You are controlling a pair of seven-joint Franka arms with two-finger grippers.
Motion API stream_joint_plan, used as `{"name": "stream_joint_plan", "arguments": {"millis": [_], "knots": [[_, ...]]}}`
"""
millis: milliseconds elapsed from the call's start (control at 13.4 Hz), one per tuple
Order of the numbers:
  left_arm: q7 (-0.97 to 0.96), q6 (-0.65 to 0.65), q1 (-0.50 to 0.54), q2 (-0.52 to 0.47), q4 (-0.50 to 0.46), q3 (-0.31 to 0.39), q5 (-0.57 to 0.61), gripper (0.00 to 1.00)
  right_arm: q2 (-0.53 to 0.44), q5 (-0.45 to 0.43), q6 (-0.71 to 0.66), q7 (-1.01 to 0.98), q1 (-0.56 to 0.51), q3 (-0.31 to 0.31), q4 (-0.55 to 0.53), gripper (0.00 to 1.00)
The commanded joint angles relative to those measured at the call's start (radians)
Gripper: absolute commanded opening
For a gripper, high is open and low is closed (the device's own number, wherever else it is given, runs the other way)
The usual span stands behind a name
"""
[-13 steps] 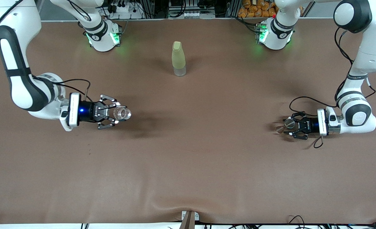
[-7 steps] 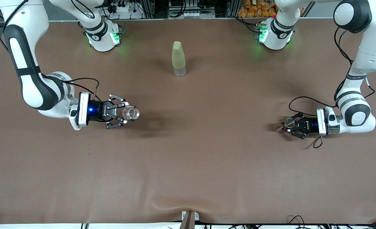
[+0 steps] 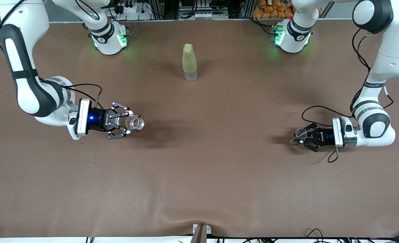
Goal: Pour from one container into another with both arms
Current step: 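Grasp the steel jigger with the left gripper and lift it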
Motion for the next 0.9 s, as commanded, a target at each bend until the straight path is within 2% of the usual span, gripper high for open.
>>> {"name": "stream_joint_plan", "arguments": {"millis": [0, 224, 374, 524, 823], "knots": [[0.013, 0.016, -0.014, -0.015, 0.034, -0.072, -0.032, 0.0, -0.025, 0.024, 0.03, 0.018, 0.008, 0.002, -0.006, 0.2], [0.003, 0.043, -0.127, -0.013, 0.08, -0.095, -0.109, 0.0, -0.026, 0.027, 0.067, 0.025, 0.031, 0.006, -0.002, 0.2], [0.0, 0.104, -0.219, -0.01, 0.077, -0.095, -0.176, 0.0, -0.031, 0.036, 0.077, 0.076, 0.051, 0.006, 0.001, 0.2], [-0.002, 0.17, -0.305, -0.004, 0.07, -0.095, -0.247, 0.0, -0.045, 0.039, 0.142, 0.088, 0.068, 0.009, 0.006, 0.2], [-0.002, 0.347, -0.462, 0.007, 0.057, -0.095, -0.434, 0.0, -0.048, 0.156, 0.222, 0.085, 0.169, 0.008, 0.001, 0.2]]}}
